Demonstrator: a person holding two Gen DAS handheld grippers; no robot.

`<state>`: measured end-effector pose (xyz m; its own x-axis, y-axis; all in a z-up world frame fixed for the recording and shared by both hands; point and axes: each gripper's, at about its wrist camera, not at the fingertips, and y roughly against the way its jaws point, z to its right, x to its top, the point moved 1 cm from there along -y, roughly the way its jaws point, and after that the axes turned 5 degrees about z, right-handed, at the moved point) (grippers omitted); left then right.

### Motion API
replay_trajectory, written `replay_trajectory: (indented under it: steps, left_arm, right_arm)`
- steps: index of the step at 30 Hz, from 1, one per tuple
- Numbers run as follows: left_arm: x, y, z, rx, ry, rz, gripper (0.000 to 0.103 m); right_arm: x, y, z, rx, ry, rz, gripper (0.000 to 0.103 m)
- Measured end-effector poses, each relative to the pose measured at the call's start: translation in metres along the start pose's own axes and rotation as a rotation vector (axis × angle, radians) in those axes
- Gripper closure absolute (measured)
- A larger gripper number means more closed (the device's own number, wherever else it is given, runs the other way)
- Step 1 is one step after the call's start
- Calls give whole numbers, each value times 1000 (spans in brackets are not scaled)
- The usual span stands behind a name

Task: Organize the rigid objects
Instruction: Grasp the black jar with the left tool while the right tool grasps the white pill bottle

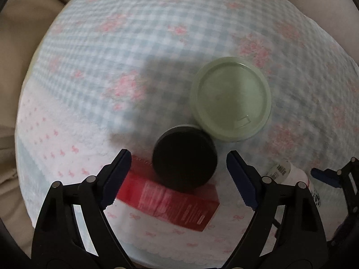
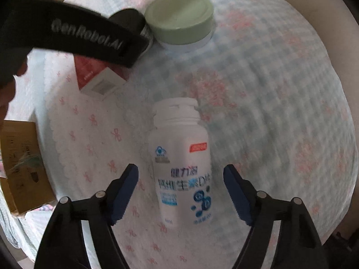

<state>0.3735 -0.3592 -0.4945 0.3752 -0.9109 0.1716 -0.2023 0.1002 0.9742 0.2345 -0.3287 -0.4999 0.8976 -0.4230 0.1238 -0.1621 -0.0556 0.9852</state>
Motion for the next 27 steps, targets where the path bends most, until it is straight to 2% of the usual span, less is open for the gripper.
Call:
replay_trajectory:
  steps: [3, 5, 6, 10, 13, 19, 27]
  left_arm:
    - [1, -7, 2, -5, -18, -14, 27]
    - [1, -14, 2, -10, -22, -30, 38]
    - [1, -17, 2, -15, -21, -39, 49]
    - [0, -19, 1, -31, -25, -28, 48]
    - [-3, -19, 0, -35, -24, -23, 49]
    - [-2, -15, 2, -28, -3, -27, 49]
    - [-6, 35, 3, -21, 84, 17, 49]
  right_arm:
    - [3, -3, 0, -6, -6, -7, 33]
    - [5, -4, 0, -8, -6, -9, 36]
    - [9, -6, 0, -9, -4, -13, 40]
    - [16, -11, -2, 0, -3, -17, 55]
    - [25, -12, -5, -15, 11, -17, 56]
    - [25, -8, 1, 18, -13, -17, 56]
    - [27, 19, 21, 71, -37, 29, 57]
